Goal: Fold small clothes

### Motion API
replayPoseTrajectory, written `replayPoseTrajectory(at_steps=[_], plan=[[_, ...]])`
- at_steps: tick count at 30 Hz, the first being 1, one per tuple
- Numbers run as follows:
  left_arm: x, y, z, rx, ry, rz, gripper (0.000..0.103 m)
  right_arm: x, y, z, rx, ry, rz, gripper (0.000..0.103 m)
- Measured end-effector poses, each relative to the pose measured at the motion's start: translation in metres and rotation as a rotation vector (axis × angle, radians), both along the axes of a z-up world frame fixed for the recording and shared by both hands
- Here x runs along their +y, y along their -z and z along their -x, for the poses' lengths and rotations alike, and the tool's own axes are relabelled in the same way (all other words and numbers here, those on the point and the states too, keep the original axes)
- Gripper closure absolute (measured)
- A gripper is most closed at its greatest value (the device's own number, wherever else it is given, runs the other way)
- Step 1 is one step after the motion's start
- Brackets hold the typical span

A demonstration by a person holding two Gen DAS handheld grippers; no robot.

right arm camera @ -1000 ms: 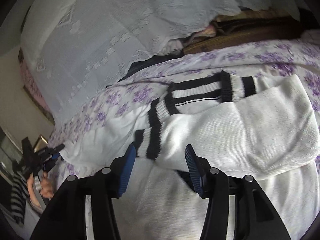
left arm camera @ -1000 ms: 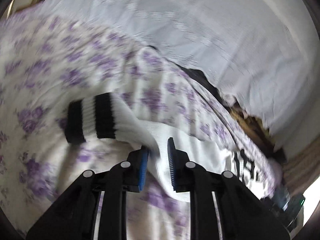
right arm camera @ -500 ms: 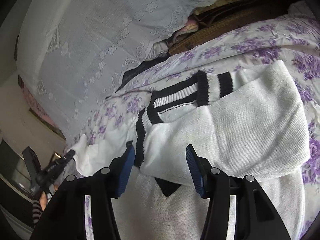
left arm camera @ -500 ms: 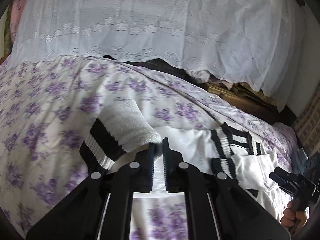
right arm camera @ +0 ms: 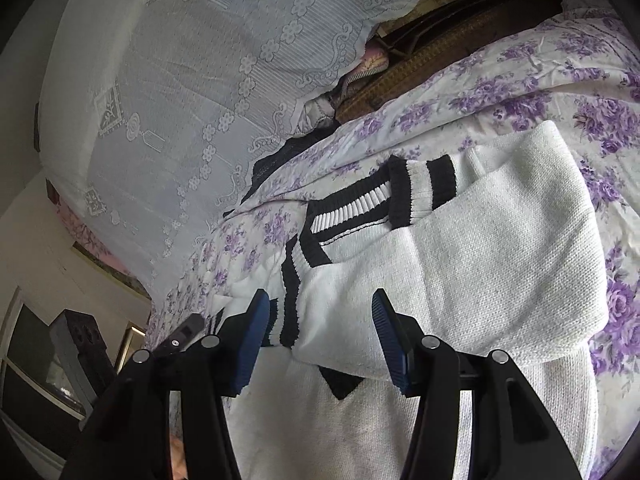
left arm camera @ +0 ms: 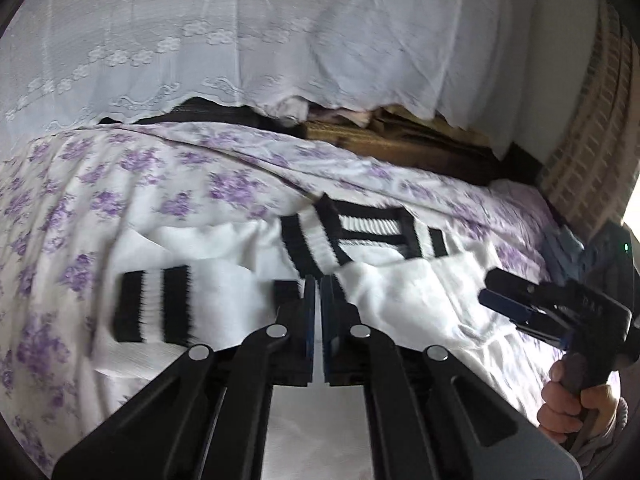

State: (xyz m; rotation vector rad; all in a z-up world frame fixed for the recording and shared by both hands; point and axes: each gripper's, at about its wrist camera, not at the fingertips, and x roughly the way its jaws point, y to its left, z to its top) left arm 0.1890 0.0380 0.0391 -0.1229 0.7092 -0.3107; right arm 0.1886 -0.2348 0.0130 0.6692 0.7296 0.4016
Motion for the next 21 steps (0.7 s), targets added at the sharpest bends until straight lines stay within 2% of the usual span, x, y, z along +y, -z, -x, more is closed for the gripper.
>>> replayPoseTrajectory(at_steps=[3,5,8,10,12,13,14,17,19,21], plan=[[0.010,0.001,0.009,-0.009,0.000,-0.013,0.097,0.014,-0.004,0.002,-0.020,-0.046,0.030,0.049],[0.029,-0.001,0.015,-0.023,-0.034,-0.036,0.081,0.028,-0.008,0.005,-0.039,-0.081,0.068,0.049],[0.076,0.004,0.025,-0.030,-0.137,-0.095,0.078,0.053,-0.012,0.010,-0.062,-0.139,0.133,0.049],[0.097,0.013,0.026,0.013,-0.163,-0.120,0.077,0.075,-0.012,0.015,-0.076,-0.188,0.190,0.049],[0.113,0.030,0.027,0.053,-0.193,-0.164,0.077,0.101,-0.013,0.022,-0.091,-0.228,0.272,0.049],[0.118,0.037,0.026,0.061,-0.205,-0.184,0.072,0.113,-0.013,0.024,-0.099,-0.243,0.308,0.049],[0.123,0.045,0.024,0.076,-0.217,-0.191,0.061,0.127,-0.013,0.027,-0.110,-0.264,0.350,0.049],[0.134,0.064,0.012,0.154,-0.228,-0.155,0.058,0.176,-0.015,0.033,-0.158,-0.307,0.517,0.049],[0.129,0.062,0.013,0.135,-0.213,-0.187,0.056,0.210,-0.014,0.029,-0.172,-0.346,0.619,0.049],[0.127,0.061,0.014,0.121,-0.192,-0.182,0.051,0.244,-0.010,0.018,-0.178,-0.356,0.733,0.050]])
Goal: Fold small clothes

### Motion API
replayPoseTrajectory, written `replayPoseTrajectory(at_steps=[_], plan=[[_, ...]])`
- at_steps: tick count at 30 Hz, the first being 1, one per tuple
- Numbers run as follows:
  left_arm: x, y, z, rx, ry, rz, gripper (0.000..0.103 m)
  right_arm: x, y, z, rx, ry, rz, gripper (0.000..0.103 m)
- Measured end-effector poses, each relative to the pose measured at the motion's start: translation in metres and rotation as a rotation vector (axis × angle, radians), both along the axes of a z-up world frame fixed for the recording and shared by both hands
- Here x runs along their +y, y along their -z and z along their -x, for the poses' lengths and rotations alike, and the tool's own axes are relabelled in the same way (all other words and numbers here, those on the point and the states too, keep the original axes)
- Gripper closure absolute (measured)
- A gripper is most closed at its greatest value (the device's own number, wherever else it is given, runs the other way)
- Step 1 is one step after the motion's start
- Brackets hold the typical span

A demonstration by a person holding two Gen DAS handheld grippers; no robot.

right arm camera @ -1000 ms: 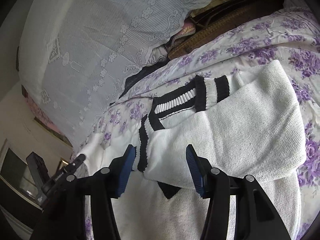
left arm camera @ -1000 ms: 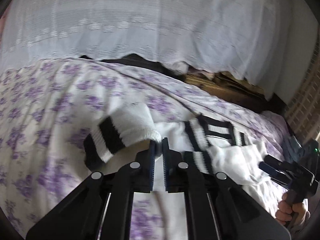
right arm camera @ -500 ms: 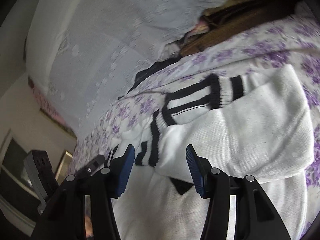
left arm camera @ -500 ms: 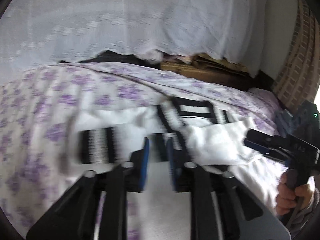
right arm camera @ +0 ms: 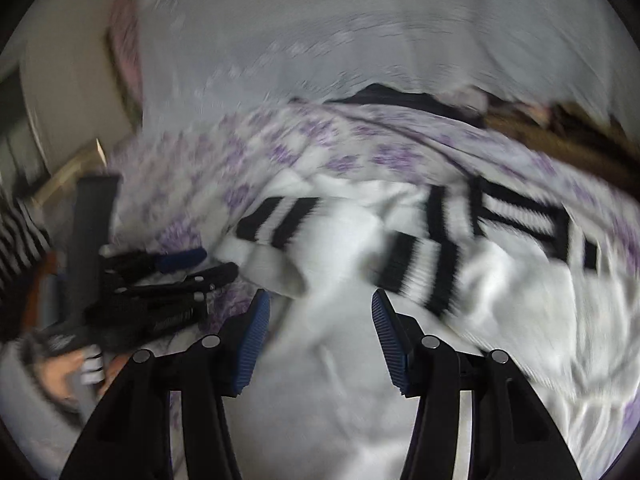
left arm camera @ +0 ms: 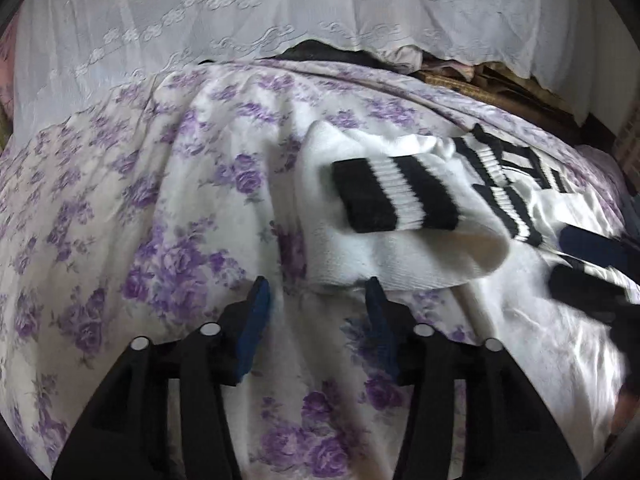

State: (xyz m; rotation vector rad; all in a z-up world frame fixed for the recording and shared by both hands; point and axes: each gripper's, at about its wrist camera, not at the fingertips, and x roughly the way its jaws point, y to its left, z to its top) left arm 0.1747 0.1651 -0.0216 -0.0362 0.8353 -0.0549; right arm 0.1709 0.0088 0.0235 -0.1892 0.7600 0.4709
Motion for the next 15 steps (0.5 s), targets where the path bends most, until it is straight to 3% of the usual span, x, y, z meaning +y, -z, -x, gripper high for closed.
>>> replayPoseTrajectory(at_steps=[2,4,8,9,10,15], plan=[[0.001,0.000,0.001,0.002,-0.002,0.014,0.051,0.019,0.004,-0.005,-0.035,-0.003,0.089,0.050],[0.009,0.001,0.000,0.011,-0.024,0.044,0.052,0.036,0.013,-0.015,-0.036,0.005,0.177,0.059],[0.021,0.002,-0.002,0.025,-0.035,0.141,0.050,0.036,0.023,-0.036,-0.014,0.044,0.197,0.064],[0.018,0.002,-0.002,0.024,-0.033,0.126,0.050,0.035,0.023,-0.039,-0.023,0.055,0.181,0.085],[0.015,0.002,-0.001,0.020,-0.027,0.105,0.050,0.031,0.022,-0.042,-0.027,0.068,0.152,0.096],[-0.002,-0.008,0.004,-0.037,0.046,0.104,0.049,-0.015,0.000,-0.044,-0.019,0.109,-0.121,0.096]])
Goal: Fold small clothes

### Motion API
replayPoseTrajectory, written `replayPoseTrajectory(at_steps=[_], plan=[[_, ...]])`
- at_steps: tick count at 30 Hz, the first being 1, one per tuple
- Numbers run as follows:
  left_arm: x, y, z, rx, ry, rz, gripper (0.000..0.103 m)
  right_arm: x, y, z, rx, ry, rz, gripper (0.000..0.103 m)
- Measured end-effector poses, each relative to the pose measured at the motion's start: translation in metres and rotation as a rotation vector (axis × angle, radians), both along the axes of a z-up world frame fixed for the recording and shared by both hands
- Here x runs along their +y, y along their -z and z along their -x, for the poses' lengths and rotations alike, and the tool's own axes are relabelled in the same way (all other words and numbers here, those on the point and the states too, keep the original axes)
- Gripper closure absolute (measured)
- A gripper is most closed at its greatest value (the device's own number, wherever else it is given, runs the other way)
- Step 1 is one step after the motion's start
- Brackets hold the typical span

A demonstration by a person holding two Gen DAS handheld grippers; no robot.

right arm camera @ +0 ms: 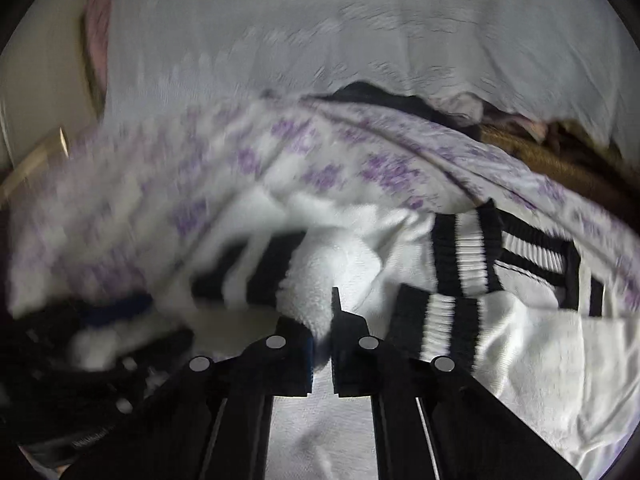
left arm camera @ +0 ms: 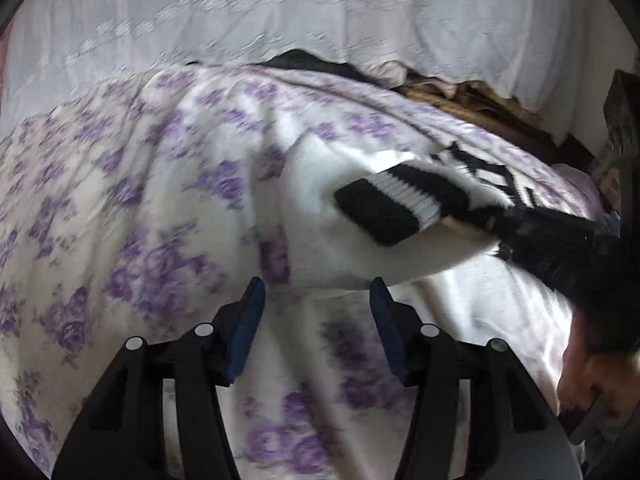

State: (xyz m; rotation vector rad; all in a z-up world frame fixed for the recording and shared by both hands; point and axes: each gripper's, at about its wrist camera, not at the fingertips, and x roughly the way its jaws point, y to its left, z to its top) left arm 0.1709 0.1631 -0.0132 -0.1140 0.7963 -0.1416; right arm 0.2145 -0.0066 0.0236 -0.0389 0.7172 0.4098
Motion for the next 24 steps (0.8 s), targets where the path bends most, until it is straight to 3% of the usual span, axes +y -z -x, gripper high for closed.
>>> replayPoseTrajectory(at_steps=[7,11,15,20,22,24], plan=[[-0.048,-0.008,-0.016,-0.022,0.041,-0.100,0.046,-0.100,-0.049,0.000,-0.026,0.112,-0.213,0.096],[-0.072,-0.012,-0.018,-0.034,0.094,-0.099,0.040,-0.161,-0.055,0.006,-0.058,0.189,-0.263,0.096],[-0.083,-0.006,-0.016,-0.016,0.142,-0.124,0.038,-0.211,-0.022,0.007,0.006,0.255,-0.314,0.096],[-0.076,-0.004,-0.023,0.026,0.126,-0.052,0.038,-0.255,0.044,0.006,0.157,0.315,-0.454,0.096],[-0.079,-0.008,-0.030,0.035,0.117,-0.054,0.038,-0.263,0.053,0.003,0.207,0.316,-0.526,0.094],[-0.089,-0.017,-0.033,0.011,0.112,-0.090,0.038,-0.261,0.050,0.005,0.197,0.316,-0.503,0.084]])
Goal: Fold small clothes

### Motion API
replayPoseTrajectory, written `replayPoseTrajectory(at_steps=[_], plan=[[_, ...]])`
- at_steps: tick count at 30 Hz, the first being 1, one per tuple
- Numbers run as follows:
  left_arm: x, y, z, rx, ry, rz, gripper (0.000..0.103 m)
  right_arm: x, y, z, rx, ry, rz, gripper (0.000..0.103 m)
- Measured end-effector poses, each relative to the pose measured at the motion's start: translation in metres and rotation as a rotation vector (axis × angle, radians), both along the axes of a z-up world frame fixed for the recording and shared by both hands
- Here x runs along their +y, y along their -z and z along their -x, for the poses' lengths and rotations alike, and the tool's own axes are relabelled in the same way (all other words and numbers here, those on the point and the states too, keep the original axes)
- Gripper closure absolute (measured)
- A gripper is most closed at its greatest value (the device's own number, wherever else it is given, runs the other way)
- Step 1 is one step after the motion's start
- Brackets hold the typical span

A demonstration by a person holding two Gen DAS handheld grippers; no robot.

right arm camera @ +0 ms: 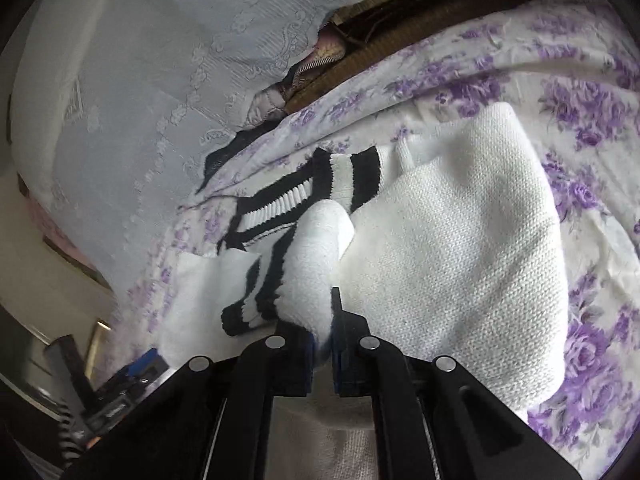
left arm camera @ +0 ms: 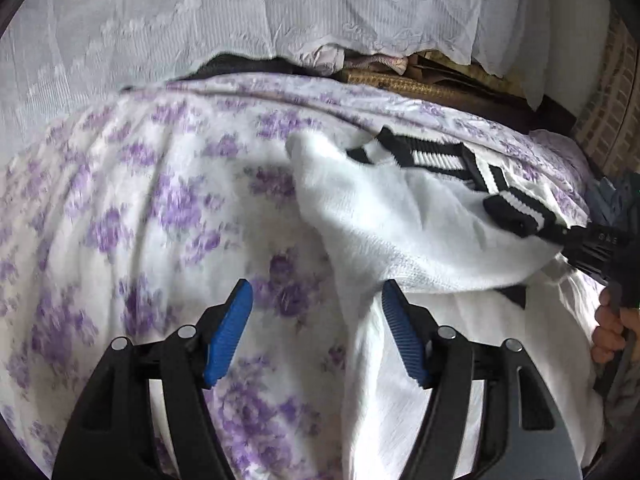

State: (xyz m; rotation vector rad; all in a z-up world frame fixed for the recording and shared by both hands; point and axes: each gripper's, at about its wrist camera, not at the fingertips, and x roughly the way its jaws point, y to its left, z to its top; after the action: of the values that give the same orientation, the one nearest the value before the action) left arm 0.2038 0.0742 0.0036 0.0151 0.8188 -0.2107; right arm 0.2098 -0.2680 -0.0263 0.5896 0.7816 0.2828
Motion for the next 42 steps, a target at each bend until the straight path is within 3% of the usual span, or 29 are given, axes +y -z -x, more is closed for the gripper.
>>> replayPoseTrajectory(at_steps=[1,2,4,6,7,9,11,13,14,16,18,19,20,21,22,23,24,25,28,29,31,32,36,37,38,42], plan=[[-0.005,-0.005,-0.001,-0.022,-0.002,-0.015,0.038,0.004,-0.003,0.003,-0.008,0.005,0.048,0.069],[-0.010,-0.010,-0.002,-0.044,-0.009,-0.028,0.037,0.008,-0.007,0.006,-0.019,0.009,0.099,0.065],[-0.020,-0.022,-0.005,-0.069,-0.016,-0.063,0.037,0.022,-0.017,0.009,-0.041,0.001,0.244,0.064],[-0.022,-0.032,-0.003,-0.091,-0.006,-0.037,0.035,0.033,-0.024,0.013,-0.066,-0.010,0.372,0.064],[-0.023,-0.034,-0.002,-0.101,-0.001,-0.027,0.028,0.044,-0.027,0.015,-0.090,-0.017,0.464,0.064],[-0.028,-0.030,-0.006,-0.108,-0.009,-0.072,0.023,0.055,-0.028,0.014,-0.106,-0.028,0.603,0.064],[-0.035,-0.015,-0.019,-0.063,-0.009,-0.122,0.022,0.074,-0.031,0.016,-0.152,-0.037,0.798,0.062],[-0.034,0.013,-0.037,0.034,-0.008,-0.098,0.021,0.096,-0.031,0.019,-0.205,-0.057,0.999,0.054],[-0.029,0.025,-0.042,0.066,-0.018,-0.064,0.019,0.103,-0.030,0.020,-0.225,-0.079,1.056,0.053],[-0.008,0.031,-0.049,0.118,-0.026,0.089,0.019,0.119,-0.023,0.021,-0.258,-0.132,1.156,0.053],[-0.001,0.032,-0.049,0.129,-0.029,0.132,0.019,0.130,-0.017,0.023,-0.297,-0.155,1.220,0.056],[-0.002,0.032,-0.048,0.121,-0.026,0.121,0.019,0.129,-0.018,0.023,-0.306,-0.156,1.190,0.075],[-0.005,0.032,-0.046,0.110,-0.023,0.103,0.019,0.117,-0.024,0.019,-0.273,-0.143,1.062,0.090],[-0.007,0.031,-0.044,0.099,-0.023,0.084,0.019,0.095,-0.031,0.010,-0.210,-0.110,0.865,0.096],[-0.008,0.031,-0.043,0.097,-0.022,0.081,0.018,0.051,-0.033,0.000,-0.117,-0.028,0.573,0.089],[-0.007,0.031,-0.043,0.099,-0.021,0.086,0.015,0.017,-0.026,-0.003,-0.053,0.052,0.382,0.076],[-0.005,0.032,-0.044,0.104,-0.018,0.098,0.014,-0.012,-0.017,-0.001,0.000,0.126,0.243,0.057],[-0.006,0.032,-0.044,0.107,-0.010,0.103,0.011,-0.030,-0.010,0.005,0.017,0.141,0.181,0.060],[-0.011,0.032,-0.041,0.093,-0.012,0.065,0.011,-0.034,-0.014,0.024,-0.008,0.159,0.232,0.060],[-0.011,0.032,-0.042,0.093,-0.014,0.063,0.010,-0.041,-0.015,0.026,-0.008,0.187,0.190,0.058],[-0.008,0.033,-0.042,0.097,-0.017,0.076,0.010,-0.069,-0.006,0.027,0.025,0.231,-0.023,0.059],[-0.008,0.033,-0.042,0.097,-0.018,0.080,0.010,-0.078,-0.002,0.030,0.034,0.261,-0.060,0.061],[-0.008,0.032,-0.040,0.088,-0.022,0.068,0.010,-0.083,0.000,0.033,-0.004,0.267,-0.059,0.064],[-0.007,0.031,-0.040,0.081,-0.031,0.065,0.010,-0.079,-0.001,0.030,-0.023,0.255,-0.048,0.069],[-0.006,0.030,-0.038,0.069,-0.046,0.057,0.011,-0.076,-0.003,0.028,-0.039,0.253,-0.010,0.084],[0.002,0.025,-0.036,0.028,-0.119,0.014,0.011,-0.060,-0.023,0.023,-0.141,0.213,0.100,0.090]])
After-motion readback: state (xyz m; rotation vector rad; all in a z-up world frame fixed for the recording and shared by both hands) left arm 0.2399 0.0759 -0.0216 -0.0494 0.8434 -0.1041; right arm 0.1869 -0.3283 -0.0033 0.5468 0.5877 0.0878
